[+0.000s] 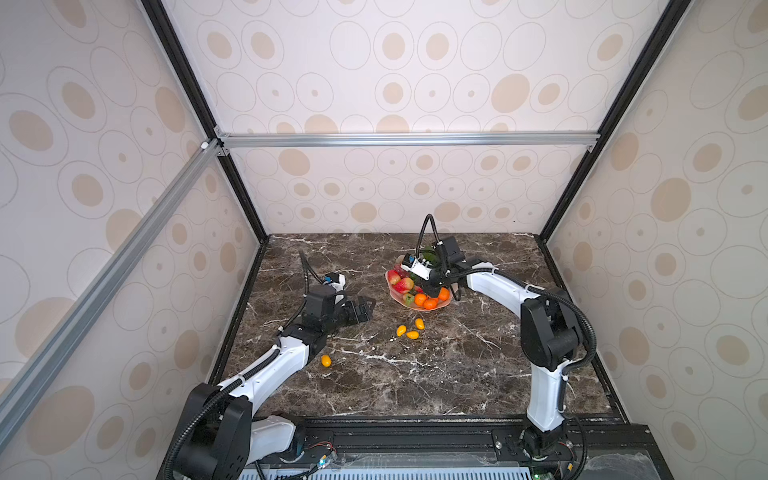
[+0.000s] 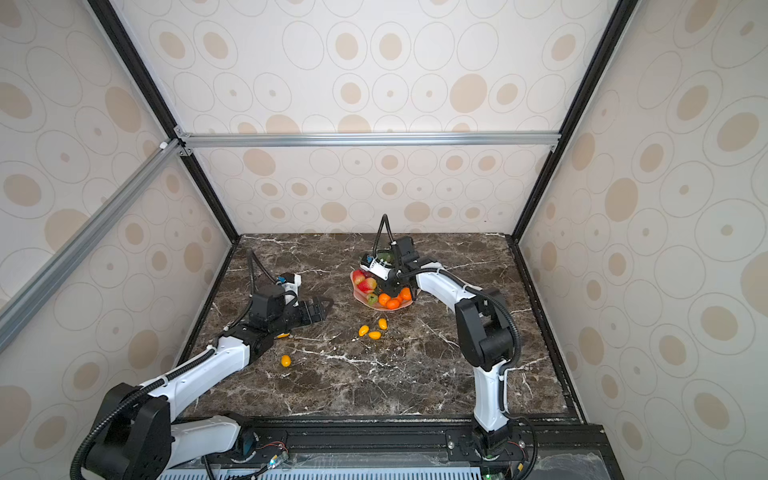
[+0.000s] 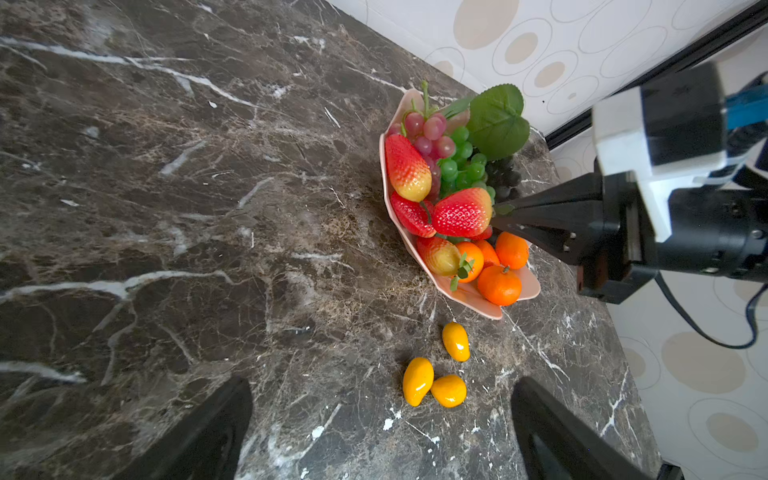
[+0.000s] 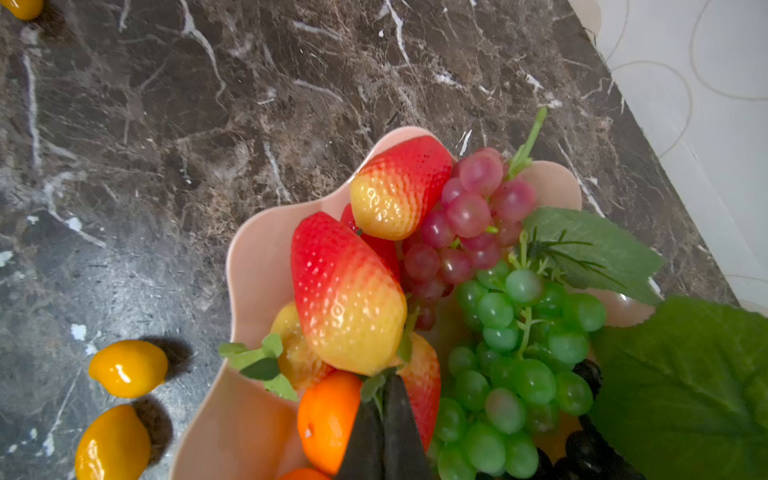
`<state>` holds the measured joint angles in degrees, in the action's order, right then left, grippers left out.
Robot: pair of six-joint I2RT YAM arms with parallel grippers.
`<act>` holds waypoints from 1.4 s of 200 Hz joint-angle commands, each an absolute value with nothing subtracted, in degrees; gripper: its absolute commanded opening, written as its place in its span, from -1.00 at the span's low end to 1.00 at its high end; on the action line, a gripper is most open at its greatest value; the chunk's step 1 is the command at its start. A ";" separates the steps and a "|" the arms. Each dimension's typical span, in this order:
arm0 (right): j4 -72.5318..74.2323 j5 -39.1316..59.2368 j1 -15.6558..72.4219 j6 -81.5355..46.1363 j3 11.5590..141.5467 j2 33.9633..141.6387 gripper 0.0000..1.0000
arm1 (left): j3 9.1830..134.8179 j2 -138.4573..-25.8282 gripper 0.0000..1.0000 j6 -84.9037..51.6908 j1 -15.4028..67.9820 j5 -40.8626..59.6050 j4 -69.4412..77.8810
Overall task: Place and organize the fake fruits in the fruit bowl
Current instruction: 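Lower the strawberry into the bowl and open the right gripper, then raise the right gripper and swing it toward the small yellow fruits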
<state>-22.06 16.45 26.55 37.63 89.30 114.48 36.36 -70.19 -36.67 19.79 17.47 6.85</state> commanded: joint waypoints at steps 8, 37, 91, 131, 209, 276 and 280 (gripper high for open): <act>-23.41 13.53 26.21 39.80 92.40 116.64 -0.69 | 38.25 -70.49 0.96 -37.27 20.46 17.13 7.91; -21.70 10.15 26.10 38.68 93.20 117.64 -0.54 | 38.20 -70.32 0.96 -37.19 20.52 16.89 7.66; -18.27 5.88 25.91 36.16 92.53 117.23 -0.51 | 37.80 -69.76 0.96 -37.16 20.52 16.61 7.21; -15.64 4.88 25.48 34.81 90.27 114.41 -0.47 | 38.01 -70.30 0.96 -36.84 20.79 16.74 7.20; -5.69 6.74 24.96 12.52 77.69 100.77 -0.23 | 38.50 -69.58 0.96 -32.47 26.67 12.24 7.12; -3.97 2.87 29.88 -5.16 57.23 84.83 -0.20 | 35.11 -66.63 0.96 -31.97 30.75 10.36 4.97; -4.61 2.50 30.59 -5.57 56.67 84.23 -0.19 | 34.63 -66.29 0.96 -32.18 30.98 10.41 5.09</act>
